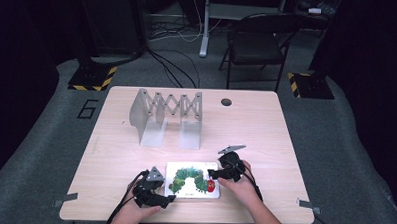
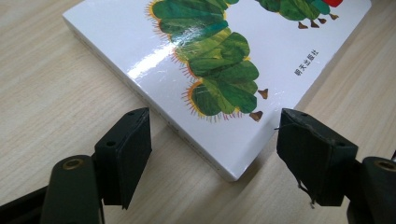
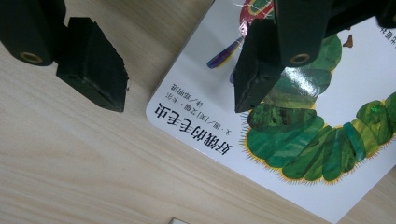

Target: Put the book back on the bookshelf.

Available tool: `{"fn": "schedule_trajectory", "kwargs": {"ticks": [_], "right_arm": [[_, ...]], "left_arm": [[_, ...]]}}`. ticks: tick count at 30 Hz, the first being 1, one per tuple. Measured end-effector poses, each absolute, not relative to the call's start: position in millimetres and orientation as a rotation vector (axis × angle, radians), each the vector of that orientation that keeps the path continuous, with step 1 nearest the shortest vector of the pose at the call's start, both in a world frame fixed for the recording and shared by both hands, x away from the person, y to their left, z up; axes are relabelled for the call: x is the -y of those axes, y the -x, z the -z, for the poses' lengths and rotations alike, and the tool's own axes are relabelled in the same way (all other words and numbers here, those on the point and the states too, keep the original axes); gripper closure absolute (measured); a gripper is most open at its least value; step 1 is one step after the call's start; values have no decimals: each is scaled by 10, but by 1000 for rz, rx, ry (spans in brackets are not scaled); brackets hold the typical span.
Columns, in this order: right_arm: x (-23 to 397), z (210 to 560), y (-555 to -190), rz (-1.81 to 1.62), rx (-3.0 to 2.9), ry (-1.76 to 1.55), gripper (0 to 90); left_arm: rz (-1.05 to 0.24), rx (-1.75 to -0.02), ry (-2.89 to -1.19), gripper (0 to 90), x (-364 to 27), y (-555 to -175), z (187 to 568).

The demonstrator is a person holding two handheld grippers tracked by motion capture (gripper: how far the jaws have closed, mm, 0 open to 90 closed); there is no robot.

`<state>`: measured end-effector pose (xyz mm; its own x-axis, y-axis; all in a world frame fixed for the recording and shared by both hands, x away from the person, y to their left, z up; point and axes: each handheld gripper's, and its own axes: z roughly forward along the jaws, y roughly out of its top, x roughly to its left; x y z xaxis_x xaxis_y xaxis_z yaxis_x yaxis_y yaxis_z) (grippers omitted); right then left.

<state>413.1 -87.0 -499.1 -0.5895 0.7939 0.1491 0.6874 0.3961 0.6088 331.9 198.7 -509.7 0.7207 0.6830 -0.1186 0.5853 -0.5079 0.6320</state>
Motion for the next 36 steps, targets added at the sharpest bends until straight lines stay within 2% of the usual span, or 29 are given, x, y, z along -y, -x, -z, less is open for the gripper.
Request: {"fn": "schedule_trajectory", "kwargs": {"ticks": [24, 36], "right_arm": [[839, 5051, -4191, -992, -2534, -1376, 350], [816, 5052, -4180, -985, -2542, -1381, 310]], "left_arm": [[-280, -936, -2299, 193, -1870, -3253, 5148], [-300, -934, -2305, 166, -1827, -3228, 5161]]}}
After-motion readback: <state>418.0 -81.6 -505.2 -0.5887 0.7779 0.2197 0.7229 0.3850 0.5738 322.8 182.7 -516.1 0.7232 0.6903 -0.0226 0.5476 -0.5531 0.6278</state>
